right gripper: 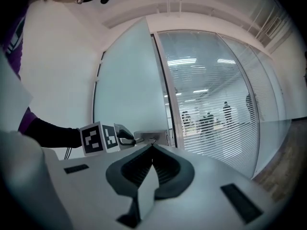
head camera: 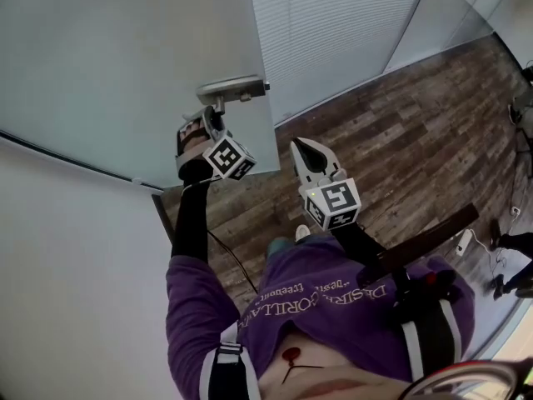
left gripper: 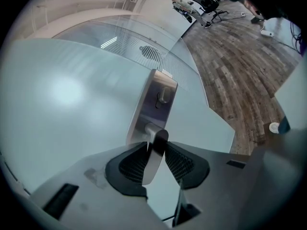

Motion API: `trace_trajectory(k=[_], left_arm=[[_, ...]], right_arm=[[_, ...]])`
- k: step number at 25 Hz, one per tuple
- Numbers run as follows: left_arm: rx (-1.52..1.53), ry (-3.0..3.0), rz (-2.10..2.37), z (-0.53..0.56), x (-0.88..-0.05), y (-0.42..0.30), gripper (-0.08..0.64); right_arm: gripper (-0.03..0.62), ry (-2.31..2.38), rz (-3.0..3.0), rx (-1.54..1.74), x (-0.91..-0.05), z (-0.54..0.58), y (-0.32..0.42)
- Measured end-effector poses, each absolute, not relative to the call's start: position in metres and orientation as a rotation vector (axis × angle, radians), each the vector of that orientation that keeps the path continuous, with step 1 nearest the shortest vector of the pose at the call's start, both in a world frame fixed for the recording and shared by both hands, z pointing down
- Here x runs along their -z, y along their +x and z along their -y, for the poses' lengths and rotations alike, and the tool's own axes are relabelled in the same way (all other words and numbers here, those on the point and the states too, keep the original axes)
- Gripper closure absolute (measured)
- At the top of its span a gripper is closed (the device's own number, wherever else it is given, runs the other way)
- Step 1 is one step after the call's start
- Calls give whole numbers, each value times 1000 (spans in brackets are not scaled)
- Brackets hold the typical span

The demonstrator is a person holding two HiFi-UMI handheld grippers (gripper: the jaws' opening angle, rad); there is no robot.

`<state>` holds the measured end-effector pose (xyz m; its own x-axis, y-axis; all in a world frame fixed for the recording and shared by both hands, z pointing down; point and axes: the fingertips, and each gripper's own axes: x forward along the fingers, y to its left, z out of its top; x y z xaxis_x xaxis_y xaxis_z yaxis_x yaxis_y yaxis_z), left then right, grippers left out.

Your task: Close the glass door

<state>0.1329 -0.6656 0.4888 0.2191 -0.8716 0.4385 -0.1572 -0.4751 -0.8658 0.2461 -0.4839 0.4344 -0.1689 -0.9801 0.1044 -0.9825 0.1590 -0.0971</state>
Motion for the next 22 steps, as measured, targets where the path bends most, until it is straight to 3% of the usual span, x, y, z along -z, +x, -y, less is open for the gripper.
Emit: trace_trajectory(k=[22], left_arm=[[1308,-1777,-946,671,-492,134,449]], right_arm=[[595,2033,2351,-197,-440,501,242]])
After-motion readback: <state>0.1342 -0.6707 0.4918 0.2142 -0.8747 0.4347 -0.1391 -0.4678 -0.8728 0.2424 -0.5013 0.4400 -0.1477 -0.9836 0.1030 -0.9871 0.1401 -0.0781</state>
